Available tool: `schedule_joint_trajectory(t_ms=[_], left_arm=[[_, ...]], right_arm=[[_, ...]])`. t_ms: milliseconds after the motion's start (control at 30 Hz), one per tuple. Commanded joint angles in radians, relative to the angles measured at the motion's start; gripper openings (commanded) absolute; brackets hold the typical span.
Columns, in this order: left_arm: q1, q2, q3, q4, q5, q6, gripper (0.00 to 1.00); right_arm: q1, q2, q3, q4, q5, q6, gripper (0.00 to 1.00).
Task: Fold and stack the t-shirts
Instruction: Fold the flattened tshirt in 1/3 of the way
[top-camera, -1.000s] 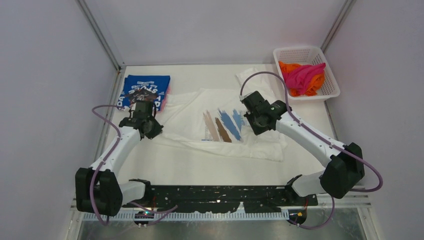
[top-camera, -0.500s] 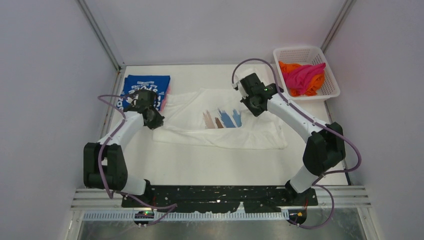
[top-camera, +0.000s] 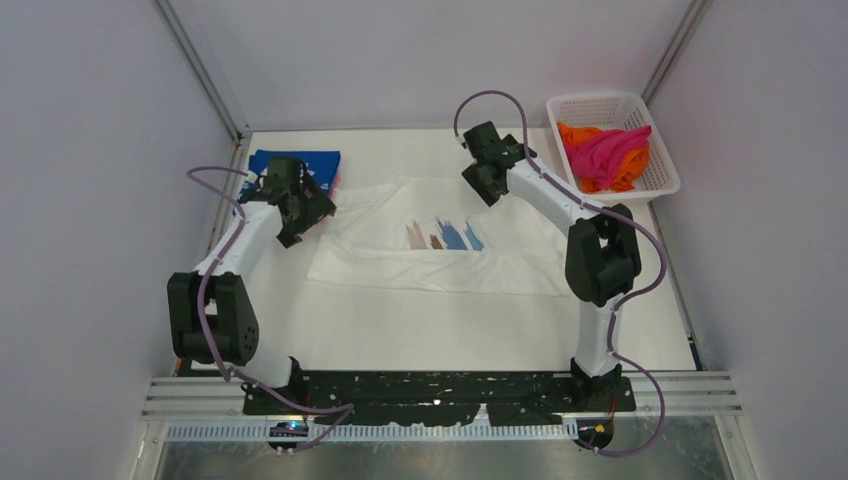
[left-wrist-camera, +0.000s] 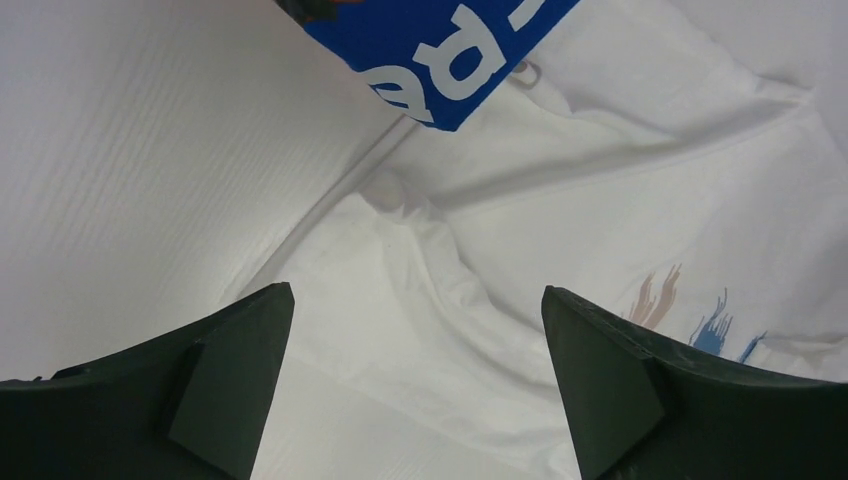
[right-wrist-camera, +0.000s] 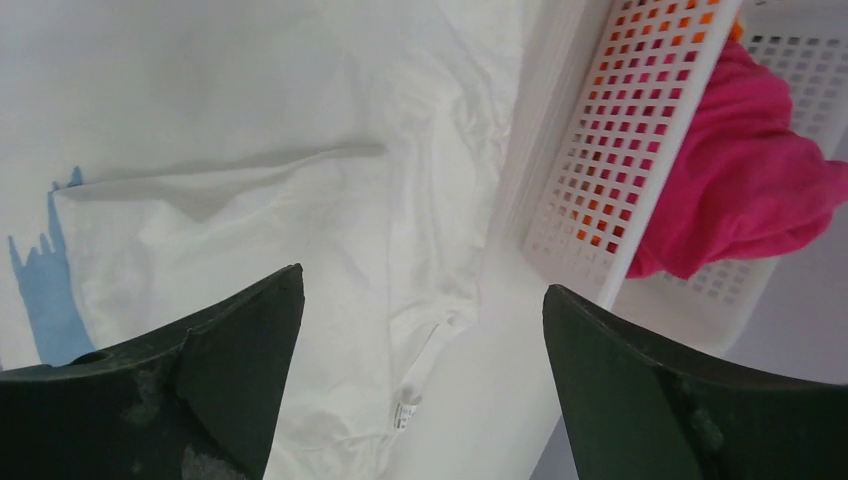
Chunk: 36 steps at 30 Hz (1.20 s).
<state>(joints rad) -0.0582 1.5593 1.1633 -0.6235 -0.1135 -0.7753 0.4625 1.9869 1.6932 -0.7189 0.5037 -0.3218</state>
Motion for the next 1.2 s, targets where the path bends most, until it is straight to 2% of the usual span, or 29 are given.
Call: schedule_joint_trajectory(t_ms=[0,100,167,267,333,633,733,1000,1167], left_arm=[[0.004,-0.128,-0.004,-0.025,0.005,0.037,1.00],[0.001,-0.190,-0.079,0.015,0.068,0.047,1.00],[-0.006,-0.209,-0.134,0.072,0.144,0.049,1.00],[-0.019,-0.188,-0.179,0.143,0.243,0.057,1.00],[-0.022,-0.152,-0.195,0.187,0.297,0.061,1.00],[-0.026,0.006,-0.242,0.255,0.339,0.047,1.00],[-0.033,0.025,-0.272,0.253,0.335,0.050,1.00],[-0.059,-0.031,-0.387,0.224,0.308,0.072,1.00],[-0.129,-0.114,-0.478,0.163,0.267,0.056,1.00]], right_arm=[[-0.005,-0.153,-0.009,0.140,0.166,0.074,0.96],[-0.006,-0.267,-0.154,0.171,0.082,0.205,0.96],[-0.008,-0.351,-0.264,0.197,-0.029,0.320,0.96],[-0.009,-0.436,-0.402,0.224,-0.256,0.449,0.95],[-0.008,-0.452,-0.478,0.232,-0.325,0.518,0.95],[-0.009,-0.432,-0.726,0.381,-0.475,0.639,0.96],[-0.009,-0.420,-0.789,0.406,-0.480,0.662,0.95],[-0.008,-0.494,-0.961,0.388,-0.453,0.687,0.95],[-0.009,-0.592,-1.050,0.329,-0.469,0.696,0.95]])
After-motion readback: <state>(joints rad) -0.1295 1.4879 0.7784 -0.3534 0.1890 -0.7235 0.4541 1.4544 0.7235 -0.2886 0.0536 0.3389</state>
